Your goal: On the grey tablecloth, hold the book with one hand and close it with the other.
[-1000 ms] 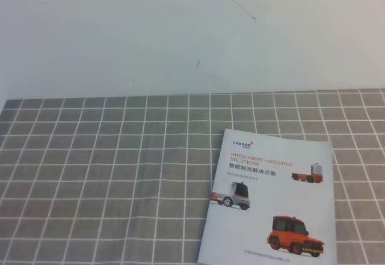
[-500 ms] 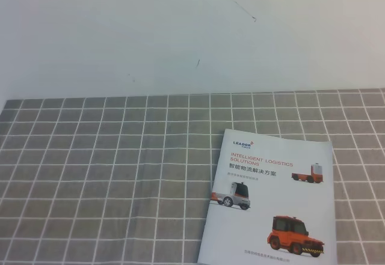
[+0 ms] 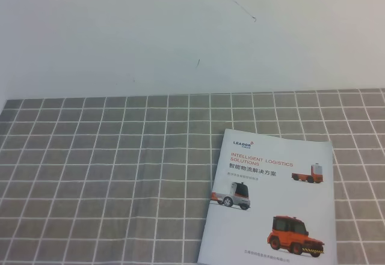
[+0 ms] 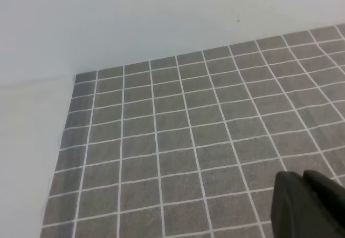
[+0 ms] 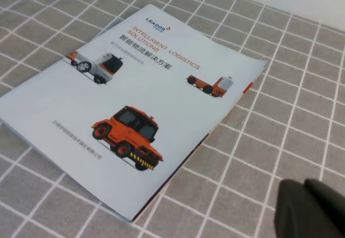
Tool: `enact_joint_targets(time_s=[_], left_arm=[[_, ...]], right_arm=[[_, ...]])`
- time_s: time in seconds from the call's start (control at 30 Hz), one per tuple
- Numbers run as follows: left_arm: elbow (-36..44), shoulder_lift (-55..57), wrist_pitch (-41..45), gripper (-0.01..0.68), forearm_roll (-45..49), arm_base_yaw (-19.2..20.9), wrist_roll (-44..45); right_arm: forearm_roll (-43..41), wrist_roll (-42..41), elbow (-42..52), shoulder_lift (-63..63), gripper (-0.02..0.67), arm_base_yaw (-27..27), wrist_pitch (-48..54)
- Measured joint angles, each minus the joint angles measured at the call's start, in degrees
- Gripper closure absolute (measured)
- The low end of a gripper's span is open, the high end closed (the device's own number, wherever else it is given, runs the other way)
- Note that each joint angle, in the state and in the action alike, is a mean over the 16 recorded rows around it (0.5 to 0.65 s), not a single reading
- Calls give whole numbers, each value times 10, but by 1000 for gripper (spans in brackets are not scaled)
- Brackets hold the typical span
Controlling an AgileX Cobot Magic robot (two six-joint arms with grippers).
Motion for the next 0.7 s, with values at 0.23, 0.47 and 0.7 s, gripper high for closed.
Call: enact_joint_targets(time_s=[0.23,0.47,0.7], left_arm=[[7,-2,4,676,0,0,0],[33,-27,2,676,-27,14,4],[92,-67,-14,676,-87,46,43]], right_arm=[[0,-1,0,0,650,0,1],[0,-2,0,0,650,0,1],[2,-2,0,0,650,0,2]])
